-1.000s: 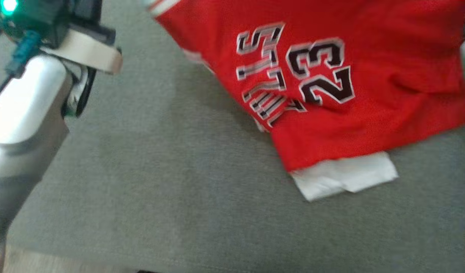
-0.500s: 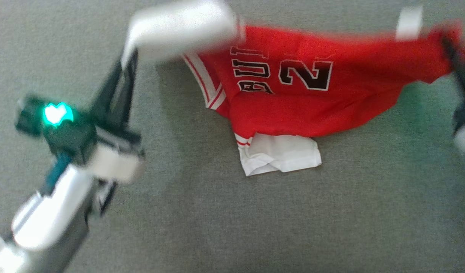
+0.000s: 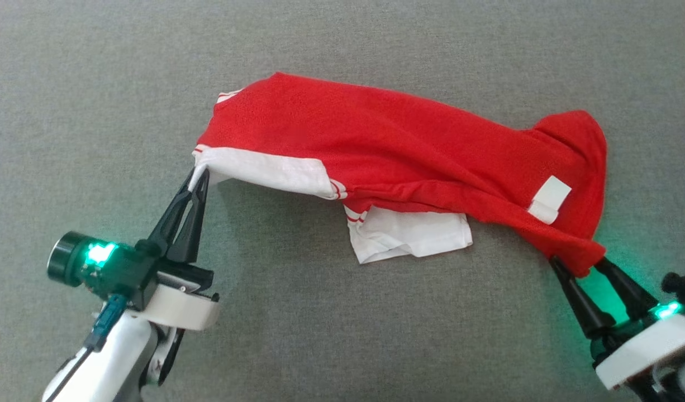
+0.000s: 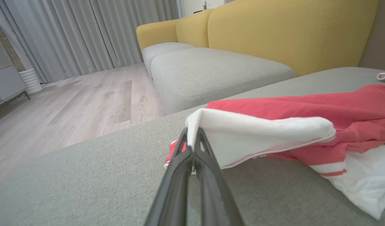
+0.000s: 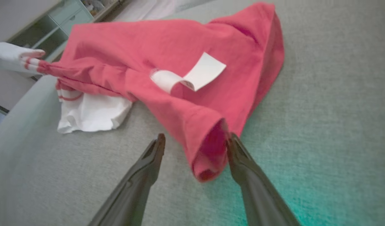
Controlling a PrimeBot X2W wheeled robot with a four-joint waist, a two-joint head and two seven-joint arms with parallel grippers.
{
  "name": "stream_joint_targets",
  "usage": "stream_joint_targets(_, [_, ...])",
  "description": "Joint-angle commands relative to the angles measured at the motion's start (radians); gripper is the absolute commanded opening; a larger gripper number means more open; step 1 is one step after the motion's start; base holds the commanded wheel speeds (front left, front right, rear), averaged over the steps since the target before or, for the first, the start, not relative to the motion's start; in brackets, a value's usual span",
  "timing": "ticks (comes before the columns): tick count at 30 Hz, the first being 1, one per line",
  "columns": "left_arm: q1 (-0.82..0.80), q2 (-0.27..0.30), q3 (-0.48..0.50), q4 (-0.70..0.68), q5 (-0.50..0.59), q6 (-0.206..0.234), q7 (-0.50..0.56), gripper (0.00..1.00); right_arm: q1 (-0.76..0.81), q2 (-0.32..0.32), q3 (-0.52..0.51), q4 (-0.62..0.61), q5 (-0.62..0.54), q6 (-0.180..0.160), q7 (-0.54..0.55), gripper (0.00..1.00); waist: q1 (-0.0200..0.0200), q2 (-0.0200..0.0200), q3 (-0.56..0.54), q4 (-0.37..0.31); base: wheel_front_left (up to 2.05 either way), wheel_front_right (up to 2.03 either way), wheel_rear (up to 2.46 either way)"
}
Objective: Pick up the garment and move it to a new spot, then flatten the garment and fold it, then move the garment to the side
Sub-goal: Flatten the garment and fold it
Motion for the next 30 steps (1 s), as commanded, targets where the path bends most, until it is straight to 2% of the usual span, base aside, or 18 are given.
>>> stream_joint_targets(1, [-0.015, 0.018, 0.057, -0.019, 0.014, -0.006, -0.004, 0.0, 0.026, -0.023, -0.023, -0.047, 0.01, -0.001, 0.001, 1.0, 0.0001, -0.0001, -0.002, 0.003, 0.0, 0.0, 0.0])
stream_joint_targets(5, [-0.016, -0.004, 0.076, -0.008, 0.039, -0.025, -0.004, 0.0, 0.064, -0.001, -0.092, -0.099, 0.039, -0.001, 0.015, 1.0, 0.0001, -0.0001, -0.002, 0.01, 0.0, 0.0, 0.0])
stream_joint_targets(11, [-0.03, -0.037, 0.087, 0.019, 0.071, -0.068, -0.004, 0.0, 0.134, 0.022, -0.145, -0.142, 0.12, -0.001, 0.068, 1.0, 0.0001, -0.0001, 0.001, 0.038, 0.0, 0.0, 0.0])
stream_joint_targets(19, [-0.013, -0.06, 0.134, 0.03, 0.099, -0.094, -0.004, 0.0, 0.265, -0.047, -0.126, -0.323, 0.268, -0.001, 0.112, 1.0, 0.0001, -0.0001, 0.0, 0.045, 0.0, 0.0, 0.0])
stream_joint_targets(25, [0.001, -0.075, 0.162, 0.036, 0.117, -0.112, -0.004, 0.0, 0.297, -0.055, -0.174, -0.329, 0.321, -0.001, 0.093, 1.0, 0.0001, -0.0001, -0.004, 0.044, 0.0, 0.0, 0.0])
stream_joint_targets(30, [0.002, -0.093, 0.175, 0.042, 0.133, -0.126, -0.004, 0.0, 0.279, -0.03, -0.176, -0.291, 0.355, -0.001, 0.119, 1.0, 0.0001, -0.0001, -0.008, 0.048, 0.0, 0.0, 0.0])
